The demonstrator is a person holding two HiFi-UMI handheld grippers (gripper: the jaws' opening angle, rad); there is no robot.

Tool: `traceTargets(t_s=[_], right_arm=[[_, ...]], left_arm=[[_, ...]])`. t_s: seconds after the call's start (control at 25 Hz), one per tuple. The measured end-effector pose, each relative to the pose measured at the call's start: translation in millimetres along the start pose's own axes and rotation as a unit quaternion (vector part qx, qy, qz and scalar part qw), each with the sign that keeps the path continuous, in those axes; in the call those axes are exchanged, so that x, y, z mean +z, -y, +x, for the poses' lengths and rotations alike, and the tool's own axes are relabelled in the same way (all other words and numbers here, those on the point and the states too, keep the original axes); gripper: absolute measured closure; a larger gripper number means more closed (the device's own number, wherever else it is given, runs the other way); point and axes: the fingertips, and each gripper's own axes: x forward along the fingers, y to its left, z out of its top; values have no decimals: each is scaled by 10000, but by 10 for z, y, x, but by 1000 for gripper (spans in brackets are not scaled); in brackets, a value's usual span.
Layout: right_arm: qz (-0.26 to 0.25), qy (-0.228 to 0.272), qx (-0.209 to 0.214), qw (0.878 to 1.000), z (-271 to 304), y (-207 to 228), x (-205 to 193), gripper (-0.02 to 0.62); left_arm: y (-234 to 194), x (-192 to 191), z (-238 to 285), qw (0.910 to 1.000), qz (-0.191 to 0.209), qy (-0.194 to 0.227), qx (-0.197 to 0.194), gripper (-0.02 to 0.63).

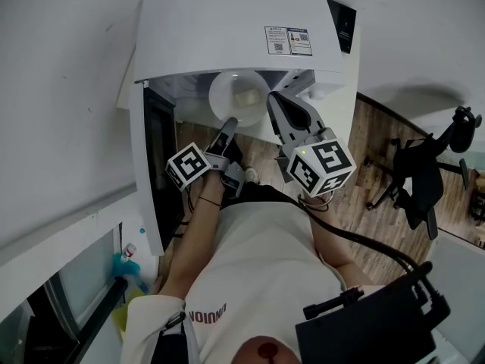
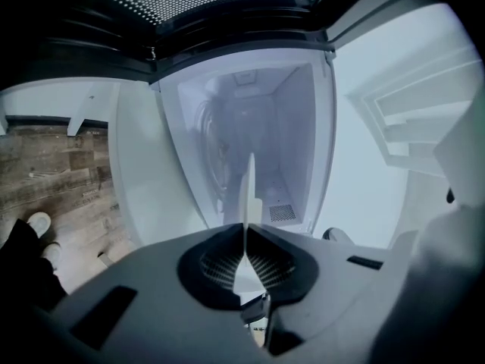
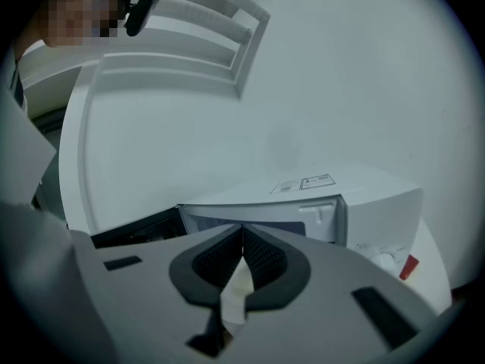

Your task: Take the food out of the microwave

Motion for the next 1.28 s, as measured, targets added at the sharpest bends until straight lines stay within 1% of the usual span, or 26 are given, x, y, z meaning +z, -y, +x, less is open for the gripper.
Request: traceTargets(t_s=[0.12, 0.24, 0.32, 0.44, 0.52, 0.64, 0.72, 0.84, 0.96, 1.0, 1.12, 1.28], right_arm=[[-5, 12, -15, 10000, 0, 11, 11, 574], [-5, 23, -28, 10000, -2, 21, 16, 574], [-2, 22, -34, 10000, -4, 26, 13, 574], [5, 23, -52, 10000, -6, 35, 10, 574], [5, 27, -62, 10000, -8, 37, 11, 574], [6, 25, -82, 10000, -12, 42, 6, 574], [10, 21, -92, 10000, -13, 46, -1, 574], [11, 18, -93, 10000, -17, 43, -3, 574], [15, 20, -97, 10000, -21, 39, 0, 574], [16, 20, -98, 9999, -22, 38, 0, 574], [23, 10, -104, 9999, -24, 39, -9, 574], [1, 9, -126, 9999, -29, 36, -13, 574]], left_arm=[[20, -27, -6, 10000, -33, -42, -63, 581], [80, -49, 7, 9996, -81, -54, -262, 581], [52, -61, -15, 9998, -69, -79, -161, 581], [102, -72, -15, 9994, -125, -78, -303, 581], [78, -76, -40, 9997, -107, -97, -202, 581], [107, -86, -42, 9993, -165, -95, -312, 581], [81, -101, -60, 9996, -156, -125, -222, 581], [126, -120, -58, 9991, -219, -123, -352, 581], [87, -132, -87, 9995, -180, -164, -192, 581], [87, -135, -87, 9995, -176, -172, -195, 581], [157, -153, -59, 9986, -261, -171, -434, 581], [211, -177, -43, 9975, -330, -184, -594, 581]])
